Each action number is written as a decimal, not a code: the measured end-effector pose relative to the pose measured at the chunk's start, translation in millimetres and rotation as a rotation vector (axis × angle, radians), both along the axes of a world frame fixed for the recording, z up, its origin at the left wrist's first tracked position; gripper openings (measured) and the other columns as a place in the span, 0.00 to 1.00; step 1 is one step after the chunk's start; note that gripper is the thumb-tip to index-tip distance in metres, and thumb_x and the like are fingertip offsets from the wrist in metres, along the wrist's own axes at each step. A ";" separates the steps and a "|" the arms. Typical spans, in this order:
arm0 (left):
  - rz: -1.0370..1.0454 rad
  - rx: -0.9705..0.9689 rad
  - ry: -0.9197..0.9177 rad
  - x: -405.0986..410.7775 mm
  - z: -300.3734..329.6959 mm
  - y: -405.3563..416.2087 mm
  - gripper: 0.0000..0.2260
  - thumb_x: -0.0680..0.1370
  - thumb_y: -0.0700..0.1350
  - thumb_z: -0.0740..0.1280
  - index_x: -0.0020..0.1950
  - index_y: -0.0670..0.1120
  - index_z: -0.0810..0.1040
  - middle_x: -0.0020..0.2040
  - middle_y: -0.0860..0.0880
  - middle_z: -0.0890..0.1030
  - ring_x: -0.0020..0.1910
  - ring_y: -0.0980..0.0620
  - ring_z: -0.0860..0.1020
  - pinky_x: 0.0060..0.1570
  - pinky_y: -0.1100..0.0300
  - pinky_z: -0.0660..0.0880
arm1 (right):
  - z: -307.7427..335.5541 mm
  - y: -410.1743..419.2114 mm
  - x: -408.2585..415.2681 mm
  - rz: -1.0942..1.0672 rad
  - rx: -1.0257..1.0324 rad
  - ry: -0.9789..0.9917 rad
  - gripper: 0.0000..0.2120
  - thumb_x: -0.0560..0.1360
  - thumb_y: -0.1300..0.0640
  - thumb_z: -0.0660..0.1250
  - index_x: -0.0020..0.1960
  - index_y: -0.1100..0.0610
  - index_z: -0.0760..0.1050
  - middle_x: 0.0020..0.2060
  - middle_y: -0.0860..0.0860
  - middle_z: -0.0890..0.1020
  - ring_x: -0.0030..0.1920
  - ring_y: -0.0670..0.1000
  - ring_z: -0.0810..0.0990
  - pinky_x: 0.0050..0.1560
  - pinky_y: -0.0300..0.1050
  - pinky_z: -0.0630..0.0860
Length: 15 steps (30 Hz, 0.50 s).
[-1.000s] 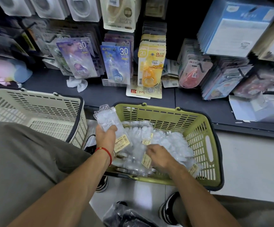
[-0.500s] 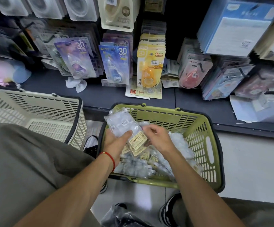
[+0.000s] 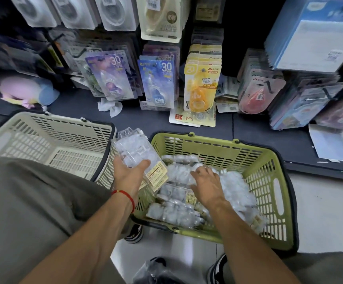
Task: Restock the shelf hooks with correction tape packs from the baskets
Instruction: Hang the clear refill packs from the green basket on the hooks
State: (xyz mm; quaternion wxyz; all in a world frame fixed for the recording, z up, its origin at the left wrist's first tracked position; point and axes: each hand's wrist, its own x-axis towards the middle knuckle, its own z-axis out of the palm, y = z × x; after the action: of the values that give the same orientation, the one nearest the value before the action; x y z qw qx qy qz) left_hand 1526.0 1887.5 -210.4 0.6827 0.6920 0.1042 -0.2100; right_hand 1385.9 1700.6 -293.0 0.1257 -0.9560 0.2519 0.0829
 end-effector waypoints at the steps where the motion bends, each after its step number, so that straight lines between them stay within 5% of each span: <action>1: -0.007 0.003 -0.009 -1.8 -0.5 -1.6 0.27 0.74 0.37 0.78 0.67 0.52 0.72 0.49 0.50 0.87 0.41 0.51 0.88 0.38 0.51 0.85 | 6.7 -4.5 -5.8 -0.027 0.057 -0.054 0.17 0.85 0.50 0.64 0.73 0.51 0.75 0.67 0.50 0.76 0.67 0.55 0.72 0.69 0.52 0.69; 4: -0.047 0.022 -0.036 -7.2 -1.3 -9.9 0.25 0.74 0.36 0.77 0.66 0.52 0.72 0.49 0.51 0.86 0.36 0.59 0.86 0.28 0.63 0.80 | 31.3 -20.2 -26.3 -0.283 0.320 -0.305 0.13 0.88 0.51 0.57 0.56 0.54 0.80 0.46 0.52 0.83 0.46 0.53 0.80 0.49 0.46 0.73; 6: -0.078 0.041 -0.004 -12.6 -1.9 -17.2 0.24 0.74 0.37 0.76 0.64 0.53 0.71 0.49 0.50 0.85 0.37 0.54 0.87 0.29 0.56 0.82 | 48.4 -33.1 -38.1 -0.523 0.599 -0.483 0.15 0.88 0.52 0.58 0.48 0.57 0.78 0.38 0.53 0.80 0.36 0.51 0.75 0.41 0.46 0.72; 11: -0.156 0.019 0.134 -32.7 -8.7 -31.0 0.20 0.74 0.37 0.75 0.60 0.51 0.73 0.54 0.44 0.85 0.48 0.41 0.86 0.47 0.37 0.84 | 84.8 -33.0 -49.0 -0.672 1.319 -0.693 0.15 0.87 0.60 0.60 0.52 0.64 0.83 0.43 0.58 0.86 0.39 0.53 0.82 0.33 0.42 0.76; 15: -0.232 -0.237 0.312 -40.8 -3.6 -34.4 0.24 0.74 0.50 0.75 0.69 0.51 0.76 0.58 0.41 0.86 0.49 0.40 0.87 0.42 0.45 0.83 | 95.4 -5.2 -24.7 -0.512 1.202 -0.544 0.12 0.86 0.59 0.63 0.53 0.64 0.84 0.45 0.59 0.88 0.41 0.55 0.86 0.34 0.43 0.80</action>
State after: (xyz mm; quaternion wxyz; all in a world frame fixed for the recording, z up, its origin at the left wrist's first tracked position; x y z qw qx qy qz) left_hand 1485.2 1853.1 -214.0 0.7062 0.5733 0.1031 -0.4024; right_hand 1361.2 1695.4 -197.6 0.7058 -0.6185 0.3390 -0.0665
